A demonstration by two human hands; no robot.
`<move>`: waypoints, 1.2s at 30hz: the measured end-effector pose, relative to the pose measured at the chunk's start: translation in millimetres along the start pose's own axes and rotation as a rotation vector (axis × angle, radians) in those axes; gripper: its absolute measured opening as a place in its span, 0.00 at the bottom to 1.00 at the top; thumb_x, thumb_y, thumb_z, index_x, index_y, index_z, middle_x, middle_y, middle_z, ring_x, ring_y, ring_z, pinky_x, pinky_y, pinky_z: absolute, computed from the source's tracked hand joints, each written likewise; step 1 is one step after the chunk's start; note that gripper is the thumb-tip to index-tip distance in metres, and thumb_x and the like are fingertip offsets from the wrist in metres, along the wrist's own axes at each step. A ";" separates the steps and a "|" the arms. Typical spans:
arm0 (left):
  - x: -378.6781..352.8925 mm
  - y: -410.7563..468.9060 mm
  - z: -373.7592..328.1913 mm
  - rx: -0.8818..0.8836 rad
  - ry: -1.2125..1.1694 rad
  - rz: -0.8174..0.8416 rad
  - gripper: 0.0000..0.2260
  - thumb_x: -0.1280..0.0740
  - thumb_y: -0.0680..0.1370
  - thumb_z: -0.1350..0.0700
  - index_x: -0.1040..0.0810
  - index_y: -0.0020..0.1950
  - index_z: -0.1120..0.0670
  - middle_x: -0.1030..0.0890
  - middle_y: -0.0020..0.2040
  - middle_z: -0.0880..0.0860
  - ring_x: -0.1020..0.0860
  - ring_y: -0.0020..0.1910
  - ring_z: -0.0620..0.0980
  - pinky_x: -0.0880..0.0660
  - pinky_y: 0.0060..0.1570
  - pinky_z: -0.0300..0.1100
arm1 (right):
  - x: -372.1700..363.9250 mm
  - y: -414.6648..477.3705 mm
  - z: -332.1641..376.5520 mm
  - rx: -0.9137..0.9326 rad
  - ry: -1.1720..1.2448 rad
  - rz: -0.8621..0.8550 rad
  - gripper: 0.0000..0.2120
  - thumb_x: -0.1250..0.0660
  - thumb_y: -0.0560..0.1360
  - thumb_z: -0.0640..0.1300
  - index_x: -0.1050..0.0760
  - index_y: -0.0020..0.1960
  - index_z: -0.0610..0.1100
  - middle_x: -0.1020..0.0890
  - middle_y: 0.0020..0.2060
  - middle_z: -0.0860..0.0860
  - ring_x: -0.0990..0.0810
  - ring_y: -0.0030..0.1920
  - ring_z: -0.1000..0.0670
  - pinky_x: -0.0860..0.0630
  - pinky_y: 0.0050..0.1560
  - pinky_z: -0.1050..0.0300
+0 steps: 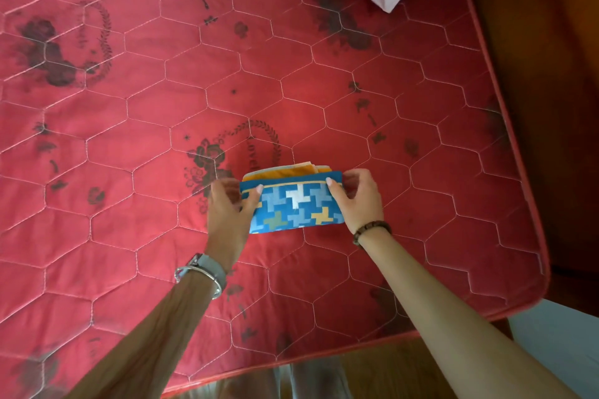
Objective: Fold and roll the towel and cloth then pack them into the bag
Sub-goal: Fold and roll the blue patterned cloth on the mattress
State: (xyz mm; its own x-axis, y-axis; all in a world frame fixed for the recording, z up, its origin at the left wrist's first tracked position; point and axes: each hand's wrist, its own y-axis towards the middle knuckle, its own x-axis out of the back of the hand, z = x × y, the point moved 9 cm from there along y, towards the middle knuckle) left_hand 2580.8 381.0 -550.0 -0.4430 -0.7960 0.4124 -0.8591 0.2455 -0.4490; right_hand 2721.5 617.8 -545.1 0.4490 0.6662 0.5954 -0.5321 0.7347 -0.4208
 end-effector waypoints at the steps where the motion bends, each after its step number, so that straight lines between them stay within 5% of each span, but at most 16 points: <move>1: 3.4 -3.2 -11.0 -0.129 0.060 -0.045 0.13 0.28 0.77 0.51 0.28 0.57 0.52 0.25 0.55 0.51 0.24 0.52 0.51 0.25 0.53 0.41 | 3.8 -0.9 7.9 0.109 -0.032 -0.034 0.13 0.30 0.75 0.52 0.27 0.55 0.48 0.24 0.52 0.52 0.23 0.51 0.53 0.25 0.45 0.62; 5: -4.7 -22.9 -39.1 -0.637 0.325 0.003 0.08 0.37 0.81 0.59 0.23 0.58 0.57 0.23 0.56 0.51 0.25 0.56 0.53 0.27 0.59 0.47 | 6.7 -20.9 39.7 0.560 -0.190 -0.029 0.06 0.34 0.77 0.40 0.22 0.53 0.47 0.22 0.56 0.52 0.26 0.56 0.52 0.24 0.52 0.56; 8: -14.4 -27.7 -24.5 -0.684 0.407 0.153 0.18 0.38 0.81 0.51 0.27 0.68 0.57 0.26 0.69 0.54 0.29 0.70 0.53 0.33 0.69 0.51 | -0.4 -28.5 29.1 0.572 -0.208 0.105 0.14 0.34 0.77 0.47 0.25 0.63 0.51 0.27 0.68 0.53 0.30 0.66 0.52 0.25 0.61 0.52; 11: -20.5 -30.0 -9.9 -0.704 0.500 0.278 0.33 0.32 0.76 0.43 0.36 0.77 0.56 0.36 0.78 0.51 0.42 0.79 0.50 0.42 0.76 0.52 | -13.1 -32.8 9.6 0.519 -0.291 0.298 0.33 0.27 0.71 0.55 0.36 0.72 0.57 0.43 0.77 0.60 0.37 0.73 0.54 0.30 0.68 0.51; 14: -20.2 -22.2 -7.3 -0.680 0.539 0.312 0.39 0.32 0.74 0.38 0.41 0.79 0.52 0.42 0.79 0.47 0.48 0.81 0.47 0.45 0.77 0.58 | -17.5 -30.1 3.2 0.505 -0.365 0.327 0.43 0.22 0.67 0.50 0.42 0.75 0.59 0.47 0.77 0.62 0.38 0.74 0.53 0.31 0.69 0.45; 18: -21.0 -5.7 -12.7 -0.585 0.441 0.382 0.42 0.27 0.71 0.41 0.41 0.80 0.49 0.43 0.80 0.45 0.48 0.80 0.41 0.45 0.77 0.49 | -15.9 -18.7 9.2 0.504 -0.313 0.301 0.41 0.22 0.67 0.47 0.38 0.75 0.56 0.37 0.74 0.56 0.35 0.71 0.52 0.32 0.70 0.45; 23: -20.8 11.4 -1.5 -0.287 0.039 0.484 0.42 0.22 0.67 0.47 0.38 0.77 0.40 0.32 0.76 0.45 0.32 0.74 0.43 0.32 0.72 0.51 | -14.3 -2.2 17.0 0.460 -0.278 0.344 0.38 0.23 0.67 0.49 0.35 0.73 0.54 0.30 0.67 0.57 0.31 0.64 0.54 0.33 0.69 0.50; 26: -15.2 20.4 1.3 -0.154 -0.110 0.397 0.40 0.22 0.64 0.45 0.34 0.74 0.44 0.23 0.65 0.44 0.22 0.63 0.43 0.21 0.60 0.46 | -12.4 8.1 22.3 0.375 -0.207 0.342 0.33 0.24 0.69 0.52 0.31 0.71 0.55 0.27 0.62 0.55 0.31 0.63 0.54 0.35 0.65 0.57; 28: -13.6 26.2 -1.8 -0.142 -0.130 0.325 0.37 0.23 0.65 0.44 0.31 0.71 0.47 0.22 0.63 0.46 0.21 0.61 0.44 0.21 0.54 0.39 | -12.2 15.4 24.6 0.306 -0.164 0.333 0.28 0.26 0.71 0.53 0.29 0.69 0.56 0.26 0.60 0.53 0.32 0.63 0.53 0.37 0.63 0.58; 33: -16.6 34.0 -1.9 -0.046 -0.189 0.180 0.30 0.25 0.65 0.41 0.26 0.65 0.46 0.20 0.61 0.49 0.19 0.57 0.47 0.20 0.47 0.38 | -21.5 27.8 23.3 0.188 -0.075 0.294 0.20 0.30 0.73 0.57 0.28 0.63 0.58 0.27 0.56 0.50 0.30 0.62 0.48 0.30 0.65 0.49; 36: -16.6 34.8 -7.2 -0.011 -0.175 0.107 0.26 0.25 0.67 0.40 0.25 0.62 0.43 0.22 0.61 0.48 0.20 0.57 0.48 0.20 0.42 0.35 | -27.4 26.5 23.2 0.127 -0.019 0.271 0.19 0.30 0.74 0.55 0.29 0.63 0.56 0.31 0.59 0.49 0.29 0.63 0.47 0.29 0.63 0.54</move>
State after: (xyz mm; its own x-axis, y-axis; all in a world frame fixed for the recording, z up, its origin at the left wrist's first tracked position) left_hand 2556.4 406.7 -566.8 -0.4816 -0.8489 0.2179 -0.8125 0.3393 -0.4741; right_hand 2678.4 616.0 -556.7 0.2653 0.8323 0.4866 -0.7165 0.5080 -0.4781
